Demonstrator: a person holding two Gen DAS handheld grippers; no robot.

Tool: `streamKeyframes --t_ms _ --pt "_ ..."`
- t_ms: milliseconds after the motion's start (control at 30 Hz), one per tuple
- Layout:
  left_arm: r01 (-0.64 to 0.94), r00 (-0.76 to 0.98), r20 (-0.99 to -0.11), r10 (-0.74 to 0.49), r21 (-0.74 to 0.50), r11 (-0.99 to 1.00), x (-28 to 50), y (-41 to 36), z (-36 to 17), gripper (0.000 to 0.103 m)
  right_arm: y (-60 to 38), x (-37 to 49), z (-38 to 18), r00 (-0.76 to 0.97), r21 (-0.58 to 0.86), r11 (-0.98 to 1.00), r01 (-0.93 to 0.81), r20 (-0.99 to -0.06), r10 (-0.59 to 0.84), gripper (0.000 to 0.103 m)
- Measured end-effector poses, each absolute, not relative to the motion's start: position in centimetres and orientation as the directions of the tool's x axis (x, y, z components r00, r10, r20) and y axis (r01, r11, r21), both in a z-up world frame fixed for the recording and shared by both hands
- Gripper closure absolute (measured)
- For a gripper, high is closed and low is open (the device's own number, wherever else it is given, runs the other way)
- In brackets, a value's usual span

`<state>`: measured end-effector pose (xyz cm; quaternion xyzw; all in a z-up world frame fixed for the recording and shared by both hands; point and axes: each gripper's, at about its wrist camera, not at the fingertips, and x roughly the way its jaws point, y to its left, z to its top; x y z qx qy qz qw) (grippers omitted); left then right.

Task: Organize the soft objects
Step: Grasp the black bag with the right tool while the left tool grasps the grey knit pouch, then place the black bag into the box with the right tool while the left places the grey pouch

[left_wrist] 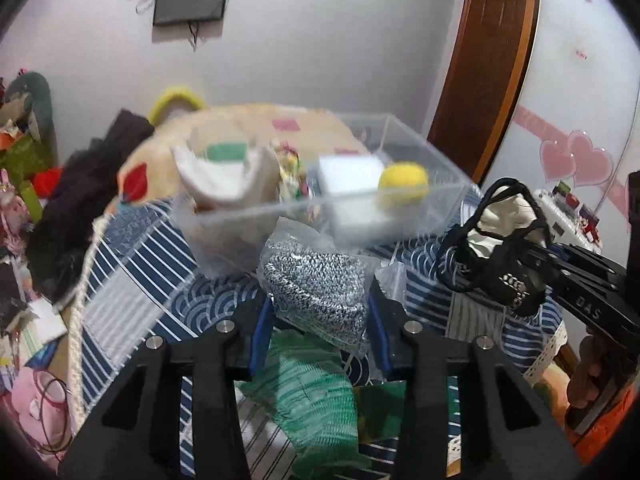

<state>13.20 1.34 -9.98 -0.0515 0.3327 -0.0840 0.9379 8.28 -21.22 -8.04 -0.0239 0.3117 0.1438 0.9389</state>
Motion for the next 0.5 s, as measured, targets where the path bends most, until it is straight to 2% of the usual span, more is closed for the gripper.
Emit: streamKeyframes --t_ms 300,500 --pt "0.099 0.852 -0.503 -0.144 -0.115 0.988 12.3 2.5 -5.9 0.062 -18.6 10.1 -4.2 0.829 0.021 0.955 -0.296 -0.490 0.268 0.084" --pt "0.066 0.871 -0.479 -0.105 -0.098 0.993 14.4 3.2 -4.8 0.062 -16.7 11.7 -3.0 0.850 -0.001 0.951 -0.309 -0.448 0.276 0.084"
